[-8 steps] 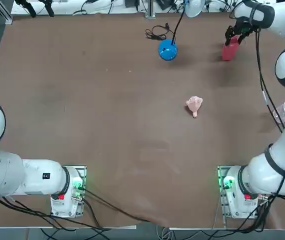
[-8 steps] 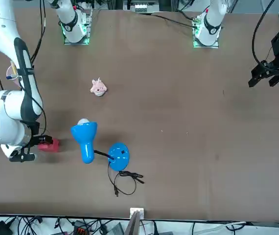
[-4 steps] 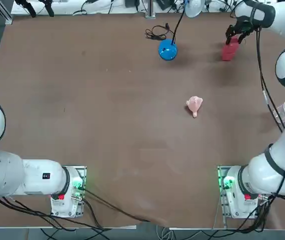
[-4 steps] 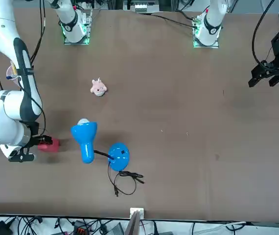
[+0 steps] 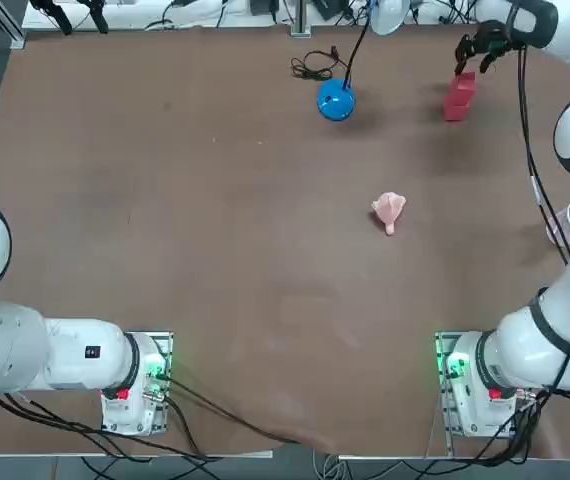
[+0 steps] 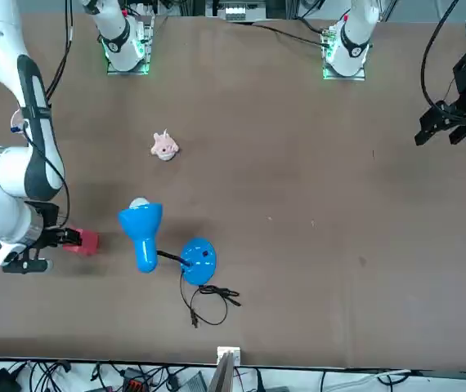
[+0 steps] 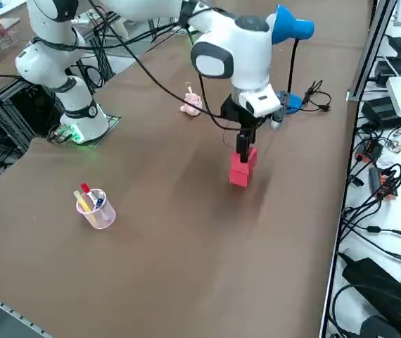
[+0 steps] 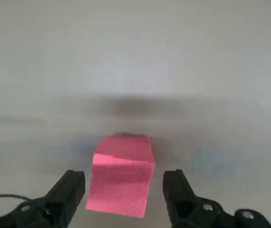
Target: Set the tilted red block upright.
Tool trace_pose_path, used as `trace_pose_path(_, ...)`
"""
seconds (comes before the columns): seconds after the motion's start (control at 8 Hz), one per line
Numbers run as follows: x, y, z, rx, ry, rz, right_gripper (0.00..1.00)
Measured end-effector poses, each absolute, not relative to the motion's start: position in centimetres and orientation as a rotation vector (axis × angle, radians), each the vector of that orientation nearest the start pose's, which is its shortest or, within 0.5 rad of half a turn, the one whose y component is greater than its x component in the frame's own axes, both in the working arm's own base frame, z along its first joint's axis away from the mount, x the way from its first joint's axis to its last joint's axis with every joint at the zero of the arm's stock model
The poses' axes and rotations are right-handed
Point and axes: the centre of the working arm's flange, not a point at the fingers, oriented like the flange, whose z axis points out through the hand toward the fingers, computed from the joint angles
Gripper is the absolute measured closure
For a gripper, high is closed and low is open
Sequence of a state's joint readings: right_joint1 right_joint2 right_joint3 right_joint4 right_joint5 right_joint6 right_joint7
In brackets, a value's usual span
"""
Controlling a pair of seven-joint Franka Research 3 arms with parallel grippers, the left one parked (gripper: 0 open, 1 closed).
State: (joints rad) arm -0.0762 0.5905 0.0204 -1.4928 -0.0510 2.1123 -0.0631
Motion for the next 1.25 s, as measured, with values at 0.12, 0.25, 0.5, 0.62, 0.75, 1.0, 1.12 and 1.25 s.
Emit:
trace_pose_path(0.12, 70.8, -4.3, 34.2, -3.176, -0.044, -0.052, 0.0)
trace_pose_path(0.25, 70.6, -4.0, 35.6, -3.175, -0.048, -0.059, 0.0)
trace_pose_path(0.5, 70.2, -1.7, 40.1, -3.174, -0.096, -0.126, 0.0)
trace_pose_path(0.62, 69.6, -0.5, 42.8, -3.174, -0.117, -0.14, 0.0)
trace_pose_path(0.75, 68.8, 0.0, 45.4, -3.175, -0.125, -0.147, 0.0)
trace_pose_path(1.0, 66.9, 0.7, 49.9, -3.164, -0.133, -0.146, 0.0)
trace_pose_path(1.12, 65.8, 1.6, 51.7, -3.141, -0.143, -0.125, 0.0)
trace_pose_path(1.25, 64.6, 2.3, 53.8, -3.122, -0.149, -0.12, 0.0)
